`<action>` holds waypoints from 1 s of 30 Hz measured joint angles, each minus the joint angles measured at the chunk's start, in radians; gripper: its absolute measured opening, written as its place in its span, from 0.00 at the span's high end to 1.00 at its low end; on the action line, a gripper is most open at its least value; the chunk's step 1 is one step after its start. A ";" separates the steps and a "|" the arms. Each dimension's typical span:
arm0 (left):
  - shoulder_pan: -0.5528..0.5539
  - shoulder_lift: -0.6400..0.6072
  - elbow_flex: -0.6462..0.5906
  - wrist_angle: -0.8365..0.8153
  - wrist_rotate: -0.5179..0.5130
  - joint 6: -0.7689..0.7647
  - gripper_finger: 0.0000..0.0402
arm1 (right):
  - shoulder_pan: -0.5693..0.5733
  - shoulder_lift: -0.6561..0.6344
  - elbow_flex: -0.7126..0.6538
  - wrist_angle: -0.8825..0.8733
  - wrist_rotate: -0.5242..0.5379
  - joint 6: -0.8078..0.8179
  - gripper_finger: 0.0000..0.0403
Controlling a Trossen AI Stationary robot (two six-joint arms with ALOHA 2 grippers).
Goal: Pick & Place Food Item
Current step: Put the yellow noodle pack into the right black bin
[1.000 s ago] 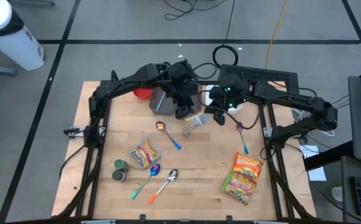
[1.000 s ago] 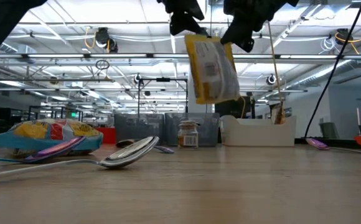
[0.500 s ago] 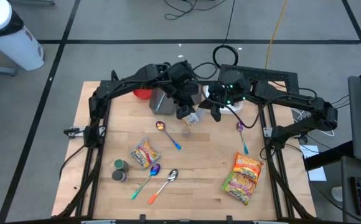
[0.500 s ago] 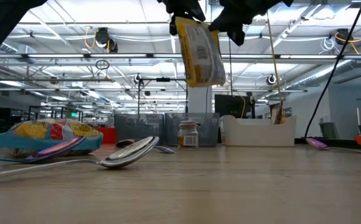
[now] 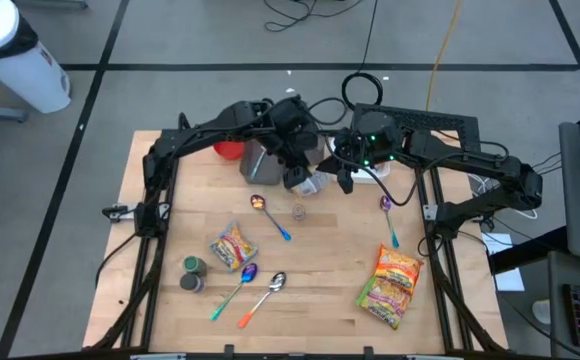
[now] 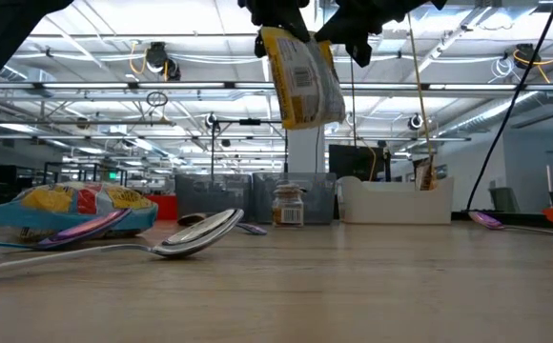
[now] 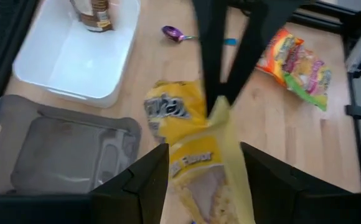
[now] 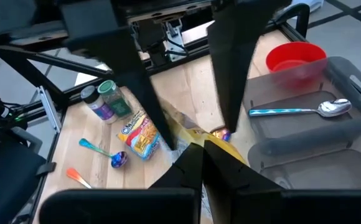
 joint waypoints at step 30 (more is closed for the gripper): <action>0.003 0.000 0.000 -0.007 0.001 0.097 0.99 | 0.000 0.000 0.000 -0.001 -0.004 0.001 0.99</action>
